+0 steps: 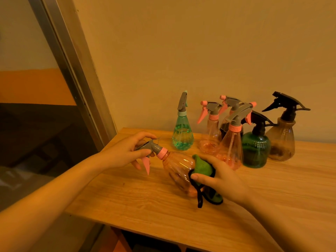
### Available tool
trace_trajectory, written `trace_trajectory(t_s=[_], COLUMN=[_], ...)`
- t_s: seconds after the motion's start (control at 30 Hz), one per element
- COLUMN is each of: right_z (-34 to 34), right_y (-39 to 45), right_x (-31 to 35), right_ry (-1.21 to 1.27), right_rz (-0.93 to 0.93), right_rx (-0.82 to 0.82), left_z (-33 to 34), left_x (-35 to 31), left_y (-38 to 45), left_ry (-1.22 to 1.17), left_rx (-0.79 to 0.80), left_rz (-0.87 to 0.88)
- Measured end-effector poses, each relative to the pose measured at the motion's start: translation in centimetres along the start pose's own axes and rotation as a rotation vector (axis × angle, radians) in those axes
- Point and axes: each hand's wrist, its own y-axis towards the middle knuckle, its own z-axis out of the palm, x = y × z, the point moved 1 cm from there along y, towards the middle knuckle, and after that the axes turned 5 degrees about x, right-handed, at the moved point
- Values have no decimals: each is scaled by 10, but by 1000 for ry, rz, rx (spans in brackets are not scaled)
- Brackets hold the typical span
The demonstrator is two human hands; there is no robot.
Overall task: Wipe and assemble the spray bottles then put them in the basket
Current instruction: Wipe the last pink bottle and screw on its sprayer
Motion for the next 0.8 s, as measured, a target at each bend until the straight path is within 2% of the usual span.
trace_trajectory(t_s=[0.13, 0.3, 0.4, 0.57, 0.8], right_z=[-1, 3, 8, 9, -2], right_y=[10, 28, 32, 27, 10], right_x=[13, 31, 39, 34, 9], right_ry=[-96, -318, -372, -349, -182], right_rz=[-26, -125, -196, -197, -108], right_rx=[25, 29, 33, 43, 88], left_z=[-1, -1, 1, -3, -5], left_x=[-2, -7, -10, -9, -2], left_y=[1, 3, 2, -2, 0], left_ry=[95, 330, 385, 517, 642], left_rx=[-1, 1, -7, -31, -46], left_rz=[51, 137, 171, 159, 161])
